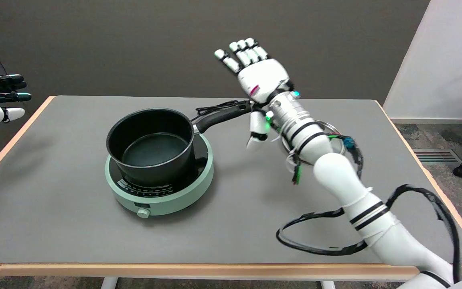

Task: Pick up the pot lid.

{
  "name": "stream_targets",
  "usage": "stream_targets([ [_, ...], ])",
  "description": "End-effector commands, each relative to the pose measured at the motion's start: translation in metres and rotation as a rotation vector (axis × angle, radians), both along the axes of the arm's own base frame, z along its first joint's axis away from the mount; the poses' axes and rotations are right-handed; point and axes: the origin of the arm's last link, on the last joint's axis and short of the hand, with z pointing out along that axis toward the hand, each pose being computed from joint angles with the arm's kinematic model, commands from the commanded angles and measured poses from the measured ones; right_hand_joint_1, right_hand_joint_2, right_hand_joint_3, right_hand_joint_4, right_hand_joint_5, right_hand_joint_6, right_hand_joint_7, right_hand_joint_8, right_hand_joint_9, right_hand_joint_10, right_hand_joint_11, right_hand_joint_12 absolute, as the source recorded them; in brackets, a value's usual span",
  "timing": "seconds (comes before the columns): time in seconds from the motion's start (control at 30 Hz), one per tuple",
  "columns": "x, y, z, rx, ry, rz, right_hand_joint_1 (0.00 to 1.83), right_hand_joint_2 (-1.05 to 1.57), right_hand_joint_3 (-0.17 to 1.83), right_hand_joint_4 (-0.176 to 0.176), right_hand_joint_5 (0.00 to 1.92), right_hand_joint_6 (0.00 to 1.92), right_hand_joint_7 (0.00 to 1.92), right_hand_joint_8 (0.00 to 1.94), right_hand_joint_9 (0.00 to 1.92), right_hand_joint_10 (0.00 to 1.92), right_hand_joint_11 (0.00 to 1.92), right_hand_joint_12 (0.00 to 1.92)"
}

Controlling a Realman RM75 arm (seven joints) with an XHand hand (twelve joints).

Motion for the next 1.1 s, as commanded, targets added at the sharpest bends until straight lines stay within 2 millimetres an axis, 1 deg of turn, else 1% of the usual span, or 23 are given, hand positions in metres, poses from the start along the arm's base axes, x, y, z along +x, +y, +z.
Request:
stream_targets([
  [0.03, 0.034, 0.033, 0.098, -0.238, -0.003, 0.114, 1.04, -0.85, 0.85, 0.170, 0.00, 0.00, 0.00, 0.00, 0.00, 0.00, 0.00, 0.00],
  [0.13, 0.032, 0.043, 0.110, -0.279, -0.002, 0.118, 1.04, -0.85, 0.87, 0.176, 0.00, 0.00, 0.00, 0.00, 0.00, 0.00, 0.00, 0.00],
  [0.33, 0.024, 0.060, 0.131, -0.367, -0.008, 0.121, 1.03, -0.86, 0.86, 0.176, 0.00, 0.00, 0.00, 0.00, 0.00, 0.00, 0.00, 0.00],
  [0.43, 0.017, 0.066, 0.138, -0.397, -0.016, 0.112, 1.03, -0.85, 0.83, 0.176, 0.00, 0.00, 0.00, 0.00, 0.00, 0.00, 0.00, 0.00],
  [0.5, 0.011, 0.071, 0.142, -0.406, -0.019, 0.096, 1.03, -0.84, 0.84, 0.176, 0.00, 0.00, 0.00, 0.00, 0.00, 0.00, 0.00, 0.00],
  [0.6, 0.007, 0.076, 0.146, -0.417, -0.015, 0.084, 1.04, -0.82, 0.86, 0.176, 0.00, 0.00, 0.00, 0.00, 0.00, 0.00, 0.00, 0.00],
  [0.77, 0.000, 0.078, 0.149, -0.422, -0.014, 0.060, 1.05, -0.77, 0.85, 0.176, 0.01, 0.01, 0.01, 0.01, 0.01, 0.01, 0.01, 0.01],
  [0.83, -0.003, 0.076, 0.150, -0.419, -0.023, 0.047, 1.05, -0.73, 0.84, 0.176, 0.04, 0.04, 0.04, 0.04, 0.04, 0.04, 0.04, 0.04],
  [0.97, -0.011, 0.072, 0.154, -0.355, -0.098, -0.014, 1.06, -0.67, 0.81, 0.176, 0.09, 0.09, 0.09, 0.09, 0.09, 0.09, 0.09, 0.09],
  [1.1, -0.016, 0.070, 0.155, -0.326, -0.106, -0.047, 1.07, -0.59, 0.79, 0.176, 0.16, 0.16, 0.16, 0.16, 0.16, 0.16, 0.16, 0.16],
])
